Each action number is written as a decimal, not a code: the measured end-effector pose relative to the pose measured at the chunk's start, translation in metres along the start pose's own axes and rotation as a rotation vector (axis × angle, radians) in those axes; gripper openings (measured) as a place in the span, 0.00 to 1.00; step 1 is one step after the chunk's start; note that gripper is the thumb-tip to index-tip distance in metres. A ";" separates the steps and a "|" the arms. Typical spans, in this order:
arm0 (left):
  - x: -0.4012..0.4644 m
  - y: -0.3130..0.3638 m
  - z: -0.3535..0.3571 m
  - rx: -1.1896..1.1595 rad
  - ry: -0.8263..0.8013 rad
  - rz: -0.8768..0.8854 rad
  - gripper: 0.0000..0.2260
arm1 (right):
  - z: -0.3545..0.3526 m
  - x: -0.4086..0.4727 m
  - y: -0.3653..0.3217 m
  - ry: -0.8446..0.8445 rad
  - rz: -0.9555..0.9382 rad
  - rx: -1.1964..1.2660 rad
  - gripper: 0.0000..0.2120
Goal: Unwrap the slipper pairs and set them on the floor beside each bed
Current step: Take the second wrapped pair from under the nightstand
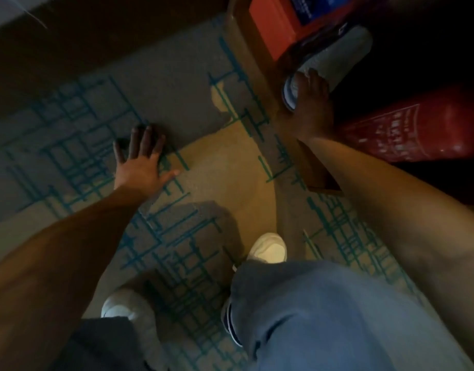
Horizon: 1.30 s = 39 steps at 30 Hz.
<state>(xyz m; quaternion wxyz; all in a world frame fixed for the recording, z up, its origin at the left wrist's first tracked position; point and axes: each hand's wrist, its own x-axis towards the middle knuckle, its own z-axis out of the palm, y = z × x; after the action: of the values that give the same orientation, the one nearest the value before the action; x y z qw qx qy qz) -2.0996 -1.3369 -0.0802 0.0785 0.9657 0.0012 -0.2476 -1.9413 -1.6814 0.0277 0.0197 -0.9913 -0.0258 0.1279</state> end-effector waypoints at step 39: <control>-0.053 0.007 0.018 -0.104 0.087 -0.239 0.48 | 0.020 -0.032 -0.006 -0.080 0.072 -0.116 0.23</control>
<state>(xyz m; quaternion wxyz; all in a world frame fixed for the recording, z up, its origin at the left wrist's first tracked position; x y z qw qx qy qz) -2.1543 -1.3445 -0.0690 0.0984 0.9631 0.1323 -0.2128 -1.9776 -1.6763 0.0169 -0.0432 -0.9851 0.0016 0.1662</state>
